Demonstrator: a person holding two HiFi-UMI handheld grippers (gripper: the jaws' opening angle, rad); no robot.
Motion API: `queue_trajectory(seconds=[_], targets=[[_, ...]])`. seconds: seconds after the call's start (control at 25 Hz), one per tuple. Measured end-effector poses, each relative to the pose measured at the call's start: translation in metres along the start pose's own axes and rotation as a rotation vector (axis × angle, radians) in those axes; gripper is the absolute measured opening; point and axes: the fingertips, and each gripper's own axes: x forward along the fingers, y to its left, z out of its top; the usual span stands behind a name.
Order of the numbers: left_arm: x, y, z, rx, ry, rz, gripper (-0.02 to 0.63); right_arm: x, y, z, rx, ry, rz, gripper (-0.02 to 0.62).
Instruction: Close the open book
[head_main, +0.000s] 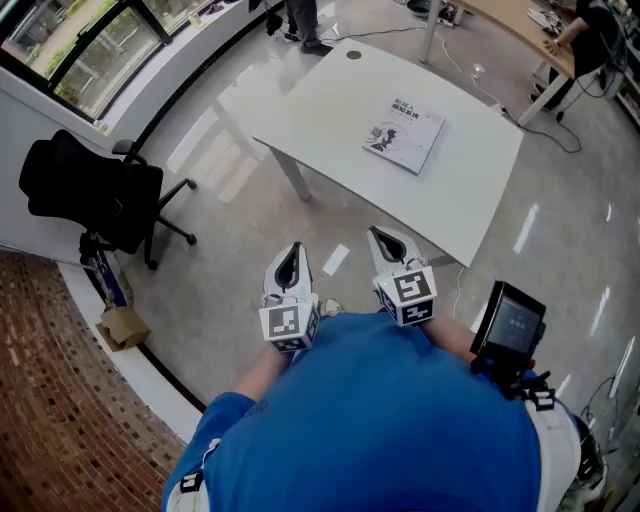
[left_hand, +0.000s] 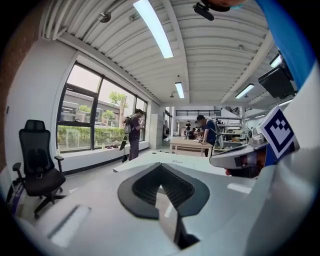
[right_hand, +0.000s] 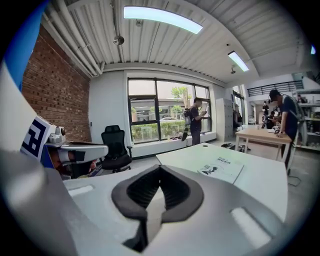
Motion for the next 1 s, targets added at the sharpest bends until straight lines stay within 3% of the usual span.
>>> queue_trajectory(seconds=[0.2,0.44,0.68,1.0], targets=[[0.032,0.011,-0.012,0.026,0.018,-0.104,0.008,0.006,-0.008,-0.008,0.030,0.014,-0.110,0.003],[0.084,-0.020,0.003,0.055,0.019,-0.263,0.007,0.001,-0.050,-0.005,0.080,0.013,-0.253,0.003],[0.148,-0.059,0.006,0.110,0.026,-0.352,0.006,0.012,-0.112,-0.002,0.119,-0.019,-0.328,0.003],[0.227,-0.126,0.000,0.243,0.079,-0.456,0.008,0.023,-0.198,0.000,0.172,-0.027,-0.386,0.003]])
